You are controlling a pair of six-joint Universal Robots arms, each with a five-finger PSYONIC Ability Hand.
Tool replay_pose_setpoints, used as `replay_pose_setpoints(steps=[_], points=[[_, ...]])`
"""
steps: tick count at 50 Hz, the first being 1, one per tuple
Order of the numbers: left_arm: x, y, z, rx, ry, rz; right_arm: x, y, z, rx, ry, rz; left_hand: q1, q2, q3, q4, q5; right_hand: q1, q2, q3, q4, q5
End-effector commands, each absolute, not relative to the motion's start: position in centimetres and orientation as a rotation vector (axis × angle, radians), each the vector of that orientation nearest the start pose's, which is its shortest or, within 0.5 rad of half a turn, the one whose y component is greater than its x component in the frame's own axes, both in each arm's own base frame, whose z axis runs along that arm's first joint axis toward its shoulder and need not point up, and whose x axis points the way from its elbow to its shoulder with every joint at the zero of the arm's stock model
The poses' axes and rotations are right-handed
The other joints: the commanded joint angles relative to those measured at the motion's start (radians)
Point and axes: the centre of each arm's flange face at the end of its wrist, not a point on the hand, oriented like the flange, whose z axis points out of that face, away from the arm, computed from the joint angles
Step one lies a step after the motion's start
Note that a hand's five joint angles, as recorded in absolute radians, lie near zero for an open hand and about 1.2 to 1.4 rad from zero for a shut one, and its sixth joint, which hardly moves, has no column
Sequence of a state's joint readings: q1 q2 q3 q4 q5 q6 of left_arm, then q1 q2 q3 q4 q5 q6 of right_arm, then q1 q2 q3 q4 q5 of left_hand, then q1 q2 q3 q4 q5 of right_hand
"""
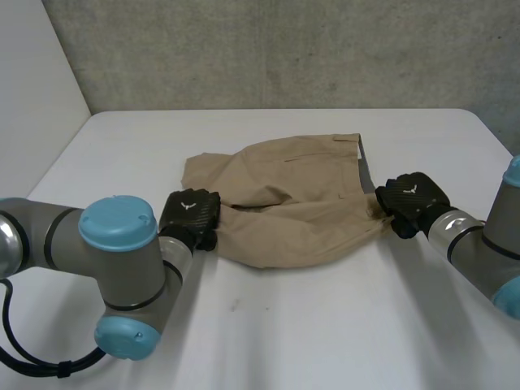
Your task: Fold the shorts.
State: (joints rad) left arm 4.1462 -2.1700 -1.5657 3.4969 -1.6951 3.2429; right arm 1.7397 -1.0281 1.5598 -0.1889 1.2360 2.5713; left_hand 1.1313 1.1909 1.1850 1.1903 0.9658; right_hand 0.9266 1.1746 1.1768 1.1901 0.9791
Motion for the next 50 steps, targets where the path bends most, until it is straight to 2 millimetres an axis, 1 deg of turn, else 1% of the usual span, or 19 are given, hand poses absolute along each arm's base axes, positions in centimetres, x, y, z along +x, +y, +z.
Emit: replay_pose_setpoints(steps=[1,8,9,10,13,16,18,21,26,29,32,33,34,36,38,40,44,48,50], points=[[-30.0,-26.1,13.1,0.715,2.522,-2.038,21.8,-32.3,15.3,-1.110,2.266,-1.744,0.265,0.205,0.211,0.206,0.256,0.470,0.222,0.219,0.206,0.243],[-29.4,-27.6,14.1,0.656,2.476,-2.097,21.8,-31.6,15.3,-1.105,2.294,-1.699,0.265,0.205,0.211,0.206,0.256,0.470,0.222,0.219,0.206,0.243],[-29.0,-28.7,15.3,0.641,2.445,-2.111,21.8,-31.5,15.3,-1.105,2.299,-1.693,0.265,0.205,0.211,0.206,0.256,0.470,0.222,0.219,0.206,0.243],[-28.7,-28.8,15.6,0.639,2.448,-2.093,21.8,-31.5,15.3,-1.105,2.299,-1.693,0.265,0.205,0.211,0.206,0.256,0.470,0.222,0.219,0.206,0.243],[-28.0,-27.2,17.1,0.678,2.495,-2.004,22.1,-30.6,15.5,-1.112,2.331,-1.644,0.265,0.205,0.211,0.206,0.256,0.470,0.222,0.219,0.206,0.243],[-27.7,-26.1,17.8,0.703,2.537,-1.947,22.0,-30.1,16.4,-1.112,2.344,-1.639,0.265,0.205,0.211,0.206,0.256,0.470,0.222,0.219,0.206,0.243],[-27.5,-23.7,19.7,0.779,2.605,-1.887,21.8,-29.9,16.9,-1.107,2.354,-1.637,0.265,0.205,0.211,0.206,0.256,0.470,0.222,0.219,0.206,0.243],[-26.9,-21.9,21.9,0.826,2.636,-1.895,21.7,-29.4,17.8,-1.109,2.361,-1.625,0.265,0.205,0.211,0.206,0.256,0.470,0.222,0.219,0.206,0.243],[-25.8,-20.4,23.8,0.856,2.616,-1.945,21.6,-28.3,19.1,-1.113,2.371,-1.585,0.265,0.205,0.211,0.206,0.256,0.470,0.222,0.219,0.206,0.243],[-25.4,-20.6,23.5,0.849,2.623,-1.923,21.6,-27.7,19.3,-1.116,2.375,-1.554,0.265,0.205,0.211,0.206,0.256,0.470,0.222,0.219,0.206,0.243],[-24.9,-21.1,22.3,0.837,2.636,-1.864,22.0,-26.9,18.7,-1.136,2.371,-1.515,0.265,0.205,0.211,0.206,0.256,0.470,0.222,0.219,0.206,0.243],[-25.0,-21.3,21.7,0.846,2.642,-1.840,22.4,-26.5,18.5,-1.152,2.359,-1.504,0.265,0.205,0.211,0.206,0.256,0.470,0.222,0.219,0.206,0.243],[-25.2,-21.9,20.1,0.867,2.655,-1.789,22.7,-26.2,18.3,-1.163,2.355,-1.493,0.265,0.205,0.211,0.206,0.256,0.470,0.222,0.219,0.206,0.243],[-25.4,-22.6,18.6,0.878,2.658,-1.755,23.1,-25.9,17.9,-1.181,2.341,-1.483,0.242,0.183,0.188,0.183,0.233,0.470,0.222,0.219,0.206,0.243],[-25.6,-23.4,16.9,0.883,2.650,-1.734,23.6,-25.8,17.1,-1.196,2.333,-1.478,0.090,0.031,0.037,0.031,0.081,0.470,0.222,0.219,0.206,0.243],[-25.8,-23.9,16.2,0.882,2.638,-1.738,23.8,-25.8,16.7,-1.198,2.329,-1.483,0.066,0.006,0.012,0.007,0.057,0.470,0.222,0.219,0.206,0.243],[-25.9,-24.8,15.7,0.849,2.588,-1.794,24.0,-26.0,16.2,-1.181,2.318,-1.501,-0.075,-0.134,-0.128,-0.134,-0.084,0.470,0.222,0.219,0.206,0.243],[-25.9,-25.0,16.3,0.815,2.552,-1.828,23.9,-26.5,16.1,-1.129,2.337,-1.542,-0.172,-0.231,-0.225,-0.231,-0.181,0.470,0.222,0.219,0.206,0.243],[-25.8,-24.6,17.0,0.808,2.533,-1.854,23.6,-26.8,16.1,-1.100,2.371,-1.575,-0.309,-0.369,-0.363,-0.368,-0.318,0.470,0.222,0.219,0.206,0.243]])
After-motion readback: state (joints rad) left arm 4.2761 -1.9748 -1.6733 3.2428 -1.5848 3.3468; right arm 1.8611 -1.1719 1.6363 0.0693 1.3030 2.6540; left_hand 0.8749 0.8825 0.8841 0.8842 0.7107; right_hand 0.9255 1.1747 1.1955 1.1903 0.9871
